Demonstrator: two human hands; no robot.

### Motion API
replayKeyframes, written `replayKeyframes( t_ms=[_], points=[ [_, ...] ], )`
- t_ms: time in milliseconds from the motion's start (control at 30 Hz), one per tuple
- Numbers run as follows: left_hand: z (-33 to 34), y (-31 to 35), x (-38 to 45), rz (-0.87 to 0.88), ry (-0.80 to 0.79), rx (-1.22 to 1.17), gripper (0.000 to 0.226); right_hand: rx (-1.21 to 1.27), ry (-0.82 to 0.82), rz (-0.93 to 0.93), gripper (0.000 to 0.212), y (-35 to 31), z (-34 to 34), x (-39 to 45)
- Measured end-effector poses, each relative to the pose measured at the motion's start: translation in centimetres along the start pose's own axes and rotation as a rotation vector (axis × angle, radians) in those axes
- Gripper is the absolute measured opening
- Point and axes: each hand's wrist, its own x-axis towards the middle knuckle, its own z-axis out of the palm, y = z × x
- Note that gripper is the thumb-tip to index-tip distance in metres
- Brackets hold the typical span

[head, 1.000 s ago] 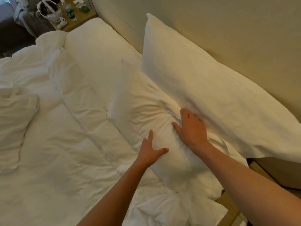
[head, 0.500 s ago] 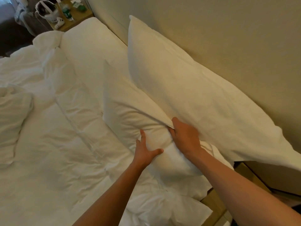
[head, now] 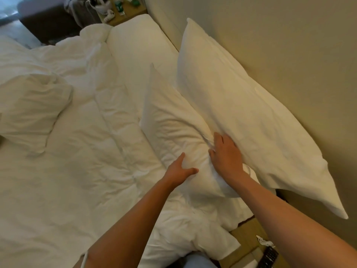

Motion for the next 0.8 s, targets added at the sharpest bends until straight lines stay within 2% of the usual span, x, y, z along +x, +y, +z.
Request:
replayKeyframes(
  t_ms=[133,233,400,567,800],
  points=[
    [-2.0,-1.6,-4.5,-0.017,0.047,-0.124,0.082,-0.054,-0.006,-0.14,0.069,-1.4,-0.9,-3.4],
    [-4.5,-4.2,-9.0,-0.023,0.101,-0.217,0.063,-0.027,-0.036,-0.251,0.068,-4.0,-1.2,-7.3],
    [-8.6,-12.6,-18.6,-0.048,0.261,-0.395,0.043,0.152,-0.267,-0.271,0.061,-10.3,0.7,-15.2],
    [-10.8,-24.1,-30.3,-0.095,0.515,-0.609,0.029,0.241,-0.521,-0.295,0.042,-18.8,4.6,-24.8],
    [-9.8,-42.7,-48.3,-0.196,0.88,-0.885,0.016,0.24,-0.772,-0.582,0.011,-34.4,9.8,-43.0]
  ],
)
